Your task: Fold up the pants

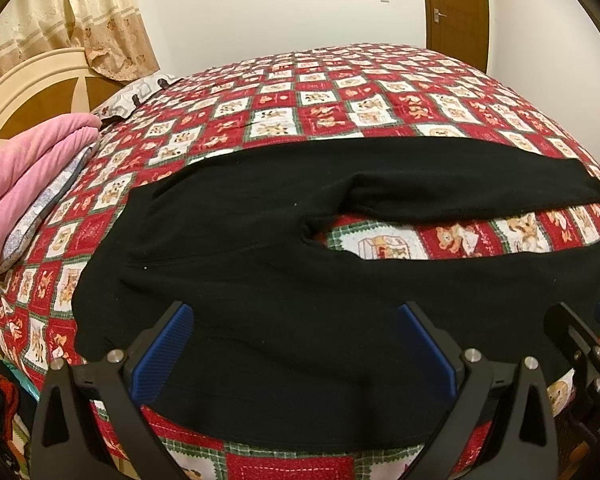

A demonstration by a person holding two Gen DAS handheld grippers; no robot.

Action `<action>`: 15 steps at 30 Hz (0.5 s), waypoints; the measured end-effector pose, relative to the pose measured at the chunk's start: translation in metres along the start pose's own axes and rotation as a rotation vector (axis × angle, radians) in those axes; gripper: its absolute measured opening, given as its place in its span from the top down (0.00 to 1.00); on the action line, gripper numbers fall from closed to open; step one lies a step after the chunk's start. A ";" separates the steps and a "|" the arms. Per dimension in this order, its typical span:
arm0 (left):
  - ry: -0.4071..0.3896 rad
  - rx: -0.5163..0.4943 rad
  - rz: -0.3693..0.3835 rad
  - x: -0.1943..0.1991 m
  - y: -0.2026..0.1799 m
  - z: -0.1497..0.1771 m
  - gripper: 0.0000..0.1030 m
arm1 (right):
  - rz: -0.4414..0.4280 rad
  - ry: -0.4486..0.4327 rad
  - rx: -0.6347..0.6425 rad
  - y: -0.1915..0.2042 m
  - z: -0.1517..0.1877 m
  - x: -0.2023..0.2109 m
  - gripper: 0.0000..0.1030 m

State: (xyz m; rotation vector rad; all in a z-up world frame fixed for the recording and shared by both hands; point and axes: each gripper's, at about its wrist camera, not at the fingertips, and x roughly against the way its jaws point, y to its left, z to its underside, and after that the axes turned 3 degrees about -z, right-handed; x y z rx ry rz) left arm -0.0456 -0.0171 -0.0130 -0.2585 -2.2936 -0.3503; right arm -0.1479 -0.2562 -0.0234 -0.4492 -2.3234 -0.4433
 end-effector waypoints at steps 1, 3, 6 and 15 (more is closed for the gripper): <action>0.002 0.000 0.001 0.000 0.000 0.001 0.00 | 0.001 0.012 -0.001 0.000 -0.001 -0.001 0.01; 0.008 -0.003 0.004 -0.003 0.000 0.002 0.00 | 0.000 0.014 0.003 0.000 -0.001 -0.002 0.01; 0.017 -0.019 -0.006 -0.008 0.003 0.000 0.00 | 0.000 0.019 0.012 0.000 -0.003 -0.007 0.01; 0.047 0.044 -0.053 -0.030 0.062 -0.030 0.00 | -0.114 0.020 0.103 0.011 -0.049 -0.025 0.01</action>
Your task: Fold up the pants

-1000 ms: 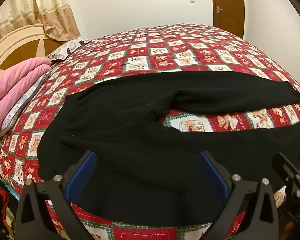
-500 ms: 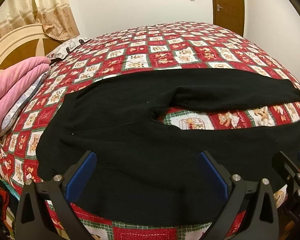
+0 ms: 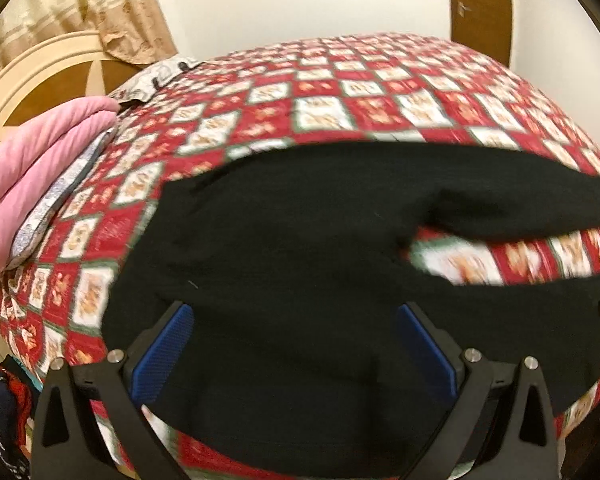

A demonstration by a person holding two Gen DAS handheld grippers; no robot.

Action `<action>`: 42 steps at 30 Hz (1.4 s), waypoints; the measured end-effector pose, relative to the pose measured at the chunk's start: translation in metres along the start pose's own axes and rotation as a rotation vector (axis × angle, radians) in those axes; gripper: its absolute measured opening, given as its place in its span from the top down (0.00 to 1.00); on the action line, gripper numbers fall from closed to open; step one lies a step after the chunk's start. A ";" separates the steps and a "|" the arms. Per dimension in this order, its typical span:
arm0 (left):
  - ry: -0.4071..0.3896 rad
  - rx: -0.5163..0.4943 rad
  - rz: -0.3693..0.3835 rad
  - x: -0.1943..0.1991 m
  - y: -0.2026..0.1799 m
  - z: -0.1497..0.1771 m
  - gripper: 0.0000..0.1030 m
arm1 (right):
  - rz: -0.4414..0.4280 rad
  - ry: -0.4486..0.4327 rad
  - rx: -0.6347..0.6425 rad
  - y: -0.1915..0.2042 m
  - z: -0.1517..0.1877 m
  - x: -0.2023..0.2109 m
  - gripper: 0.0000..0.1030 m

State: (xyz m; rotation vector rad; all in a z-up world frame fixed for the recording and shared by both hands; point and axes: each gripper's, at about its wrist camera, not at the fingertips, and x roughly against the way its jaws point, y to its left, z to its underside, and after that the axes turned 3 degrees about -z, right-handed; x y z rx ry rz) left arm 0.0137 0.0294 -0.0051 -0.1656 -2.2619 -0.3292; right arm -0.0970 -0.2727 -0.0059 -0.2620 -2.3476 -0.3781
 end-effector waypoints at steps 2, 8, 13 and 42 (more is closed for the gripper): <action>-0.008 0.035 0.001 -0.003 0.018 -0.013 0.00 | -0.022 -0.017 0.045 0.007 -0.016 -0.005 0.01; 0.096 0.138 -0.015 -0.049 0.071 -0.048 0.00 | -0.063 -0.018 0.158 0.034 -0.061 -0.040 0.02; 0.197 0.202 0.038 -0.086 0.088 -0.071 0.05 | -0.143 0.035 0.291 0.071 -0.100 -0.086 0.04; 0.322 0.248 0.083 -0.151 0.127 -0.086 0.05 | -0.296 0.246 0.581 0.130 -0.126 -0.211 0.95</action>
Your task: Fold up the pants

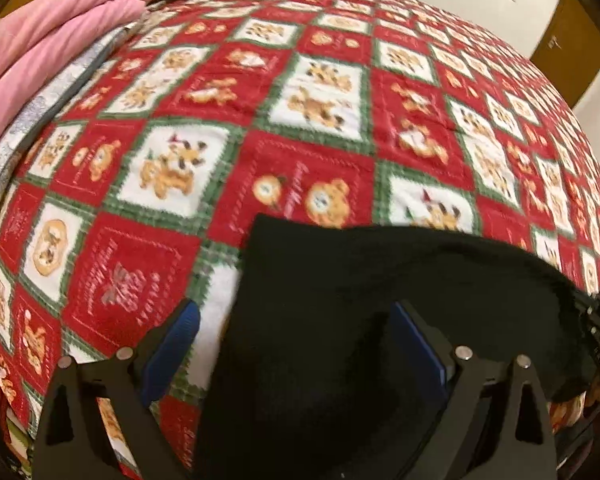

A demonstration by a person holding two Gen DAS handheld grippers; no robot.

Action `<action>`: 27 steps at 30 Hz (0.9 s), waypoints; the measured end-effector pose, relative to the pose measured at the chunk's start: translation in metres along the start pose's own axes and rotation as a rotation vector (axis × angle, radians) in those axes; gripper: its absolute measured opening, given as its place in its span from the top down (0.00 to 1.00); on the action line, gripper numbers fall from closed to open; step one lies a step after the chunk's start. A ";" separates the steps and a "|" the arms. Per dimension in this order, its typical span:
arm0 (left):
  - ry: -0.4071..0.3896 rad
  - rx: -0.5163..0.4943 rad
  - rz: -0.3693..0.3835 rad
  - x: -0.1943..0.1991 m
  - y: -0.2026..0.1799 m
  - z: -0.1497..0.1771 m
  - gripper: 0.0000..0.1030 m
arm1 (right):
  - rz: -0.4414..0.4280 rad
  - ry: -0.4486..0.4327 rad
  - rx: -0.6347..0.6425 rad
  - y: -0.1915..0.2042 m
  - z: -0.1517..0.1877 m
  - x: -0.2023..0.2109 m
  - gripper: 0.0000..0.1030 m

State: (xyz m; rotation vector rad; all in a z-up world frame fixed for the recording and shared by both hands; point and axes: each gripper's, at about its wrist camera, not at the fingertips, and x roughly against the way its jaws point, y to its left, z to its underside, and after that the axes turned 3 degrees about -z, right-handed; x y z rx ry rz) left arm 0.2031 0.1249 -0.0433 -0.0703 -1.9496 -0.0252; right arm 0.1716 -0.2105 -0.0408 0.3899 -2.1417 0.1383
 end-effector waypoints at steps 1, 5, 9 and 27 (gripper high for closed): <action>-0.008 -0.008 0.003 0.003 -0.003 0.003 0.05 | -0.012 -0.023 -0.009 0.003 0.002 0.010 0.95; -0.021 -0.022 0.057 0.013 -0.012 0.017 0.05 | -0.021 -0.093 -0.008 0.018 0.011 0.047 0.95; -0.032 -0.041 0.094 0.022 -0.020 0.034 0.05 | -0.006 -0.159 0.053 0.055 0.033 0.086 0.95; -0.154 0.071 0.194 0.071 0.007 0.081 0.05 | 0.123 -0.159 0.144 0.150 0.154 0.070 0.95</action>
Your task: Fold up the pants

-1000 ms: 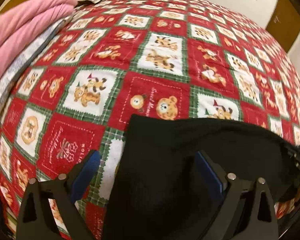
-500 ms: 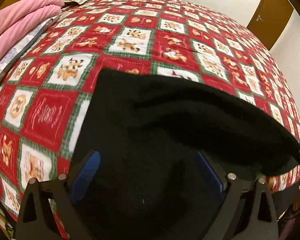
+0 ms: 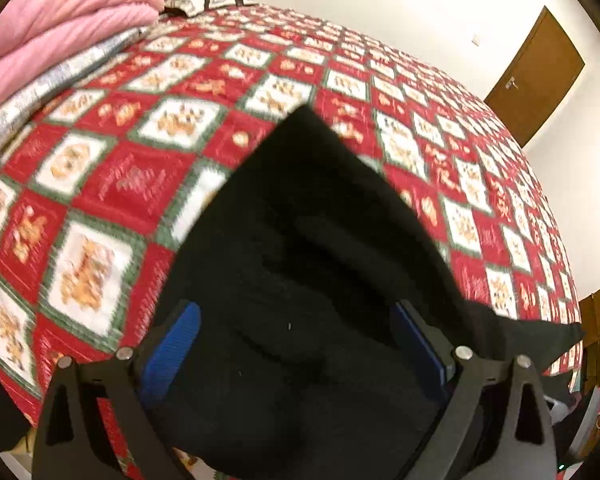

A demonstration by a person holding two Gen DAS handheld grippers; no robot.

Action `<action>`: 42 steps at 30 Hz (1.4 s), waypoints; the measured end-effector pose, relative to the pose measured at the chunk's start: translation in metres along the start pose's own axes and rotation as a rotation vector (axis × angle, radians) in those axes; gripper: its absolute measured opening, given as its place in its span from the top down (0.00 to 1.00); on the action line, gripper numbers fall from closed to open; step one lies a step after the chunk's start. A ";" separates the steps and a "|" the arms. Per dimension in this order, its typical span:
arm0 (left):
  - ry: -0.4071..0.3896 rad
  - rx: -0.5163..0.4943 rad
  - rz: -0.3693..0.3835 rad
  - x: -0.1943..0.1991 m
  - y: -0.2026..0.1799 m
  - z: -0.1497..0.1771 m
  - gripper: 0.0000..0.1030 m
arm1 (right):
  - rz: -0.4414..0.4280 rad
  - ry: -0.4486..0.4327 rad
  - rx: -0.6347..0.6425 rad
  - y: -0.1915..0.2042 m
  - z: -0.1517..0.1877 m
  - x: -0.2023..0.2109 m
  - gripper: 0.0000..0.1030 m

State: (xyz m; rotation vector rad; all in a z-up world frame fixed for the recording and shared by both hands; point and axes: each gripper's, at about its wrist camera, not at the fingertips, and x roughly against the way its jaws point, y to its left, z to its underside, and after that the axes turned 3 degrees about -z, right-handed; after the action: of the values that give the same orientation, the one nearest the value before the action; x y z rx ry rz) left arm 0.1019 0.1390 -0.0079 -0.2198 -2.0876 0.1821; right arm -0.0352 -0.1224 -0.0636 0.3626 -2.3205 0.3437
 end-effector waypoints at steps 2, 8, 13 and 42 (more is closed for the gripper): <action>-0.013 0.000 0.002 0.003 -0.004 -0.007 0.05 | 0.006 -0.005 -0.002 0.001 0.002 0.000 0.95; 0.036 0.011 -0.017 -0.016 -0.031 -0.033 0.05 | 0.050 -0.027 0.026 0.010 0.004 -0.001 0.95; 0.101 0.066 -0.016 -0.031 -0.047 -0.038 0.05 | 0.154 -0.048 0.126 0.029 0.008 -0.004 0.95; -0.099 0.141 0.133 0.017 -0.006 0.032 0.82 | 0.102 -0.151 -0.229 0.006 0.004 0.034 0.59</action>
State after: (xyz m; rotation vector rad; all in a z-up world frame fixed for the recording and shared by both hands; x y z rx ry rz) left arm 0.0654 0.1359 -0.0084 -0.2685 -2.1491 0.4271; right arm -0.0632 -0.1234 -0.0427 0.1616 -2.5009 0.0996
